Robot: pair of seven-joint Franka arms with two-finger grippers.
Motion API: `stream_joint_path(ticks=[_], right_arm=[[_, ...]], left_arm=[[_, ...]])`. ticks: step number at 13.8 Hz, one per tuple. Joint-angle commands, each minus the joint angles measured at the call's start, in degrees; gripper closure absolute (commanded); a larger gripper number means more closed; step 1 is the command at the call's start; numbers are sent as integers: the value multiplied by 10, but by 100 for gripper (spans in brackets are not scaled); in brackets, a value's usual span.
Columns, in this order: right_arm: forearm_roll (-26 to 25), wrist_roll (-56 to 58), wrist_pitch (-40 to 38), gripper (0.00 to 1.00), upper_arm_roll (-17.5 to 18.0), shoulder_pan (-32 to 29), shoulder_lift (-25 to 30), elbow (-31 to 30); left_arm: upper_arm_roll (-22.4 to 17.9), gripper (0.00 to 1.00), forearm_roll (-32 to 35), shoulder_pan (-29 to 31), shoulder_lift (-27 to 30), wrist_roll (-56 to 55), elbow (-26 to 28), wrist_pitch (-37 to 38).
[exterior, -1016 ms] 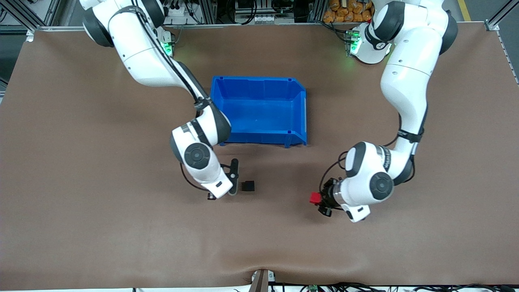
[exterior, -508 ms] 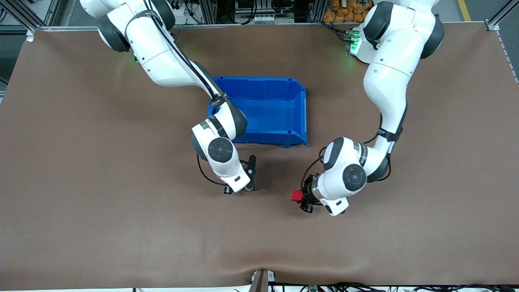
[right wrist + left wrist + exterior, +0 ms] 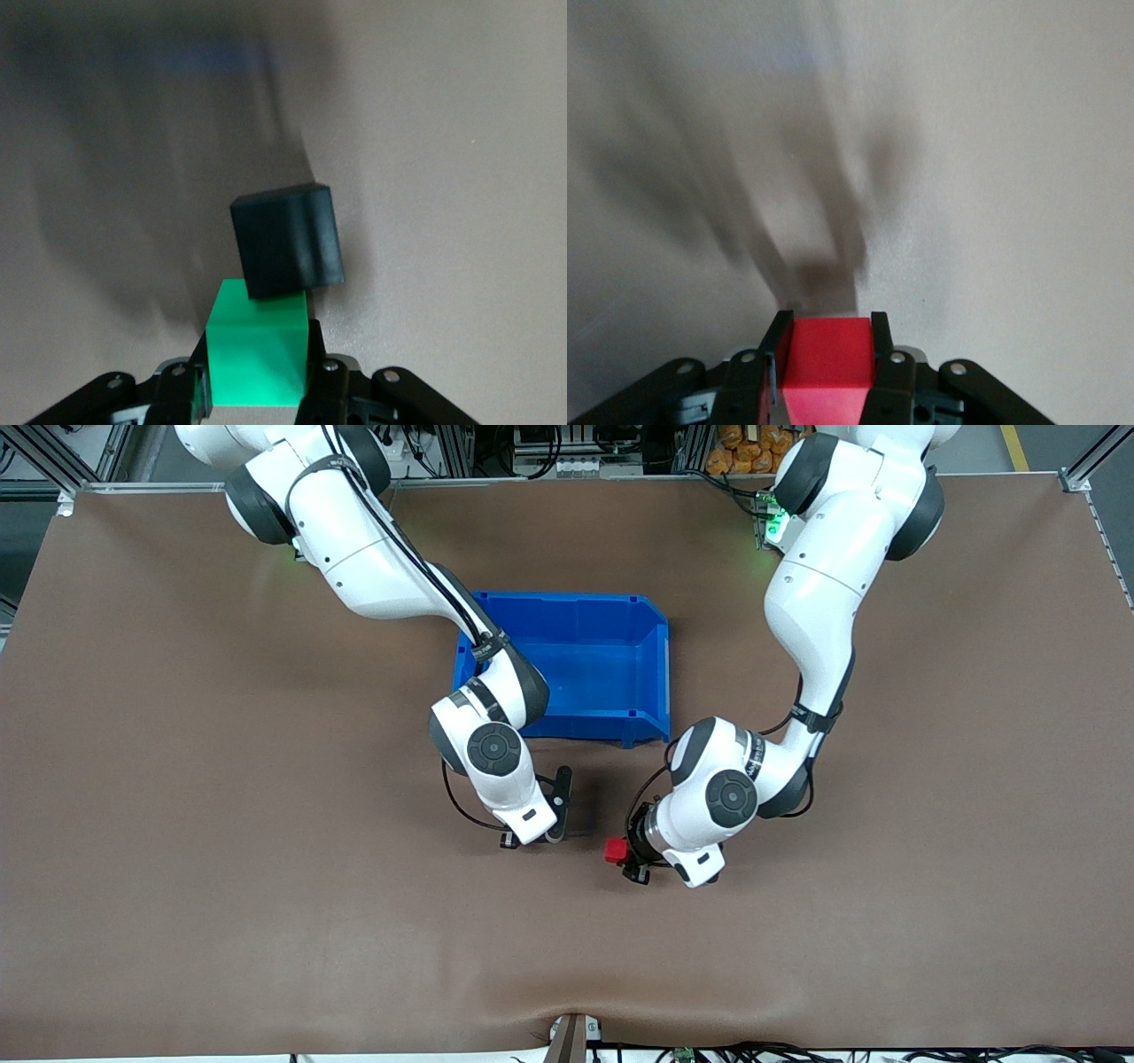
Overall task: Attach green and red cubes to black cube
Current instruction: 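Carry the green cube and red cube toward the black cube with both grippers, then set the green cube against the black cube and open the right gripper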
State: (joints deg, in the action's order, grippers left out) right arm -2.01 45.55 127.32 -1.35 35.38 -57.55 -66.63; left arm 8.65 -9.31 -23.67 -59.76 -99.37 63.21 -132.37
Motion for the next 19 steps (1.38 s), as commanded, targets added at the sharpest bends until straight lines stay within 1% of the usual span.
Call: stream_joint_path(ticks=[1,2,5,7,9,11,13,16,19], right_arm=[[-9,-14,5,0,-1,4,-26,34],[-9,-16,6,0,-2,5,-26,33],[-13,-14,-1,0,-2,3,-20,28],[-12,-8,-13,0,-3,-6,1,21],[-12,-8,-59,0,-4,-6,23,13],[-7,-6,-105,0,-4,-12,58,-1],[-6,-6,-135,0,-4,-15,88,-11],[-3,-5,-203,0,-4,-60,117,-12],[-3,-7,-240,0,-5,-98,151,-14]], left_arm=[[-3,100,-14,-17,-23,-2,-27,-29],[-4,100,-14,-28,-24,-2,-27,-38],[2,100,-16,-33,-26,-7,-27,-40],[3,100,-17,-36,-26,-8,-27,-47],[2,100,-19,-41,-32,-8,-27,-55],[2,100,-33,-46,-33,-12,-27,-61],[1,100,-34,-47,-37,-11,-27,-62],[3,100,-34,-52,-46,-12,-27,-75],[3,100,-35,-58,-46,-13,-27,-79]])
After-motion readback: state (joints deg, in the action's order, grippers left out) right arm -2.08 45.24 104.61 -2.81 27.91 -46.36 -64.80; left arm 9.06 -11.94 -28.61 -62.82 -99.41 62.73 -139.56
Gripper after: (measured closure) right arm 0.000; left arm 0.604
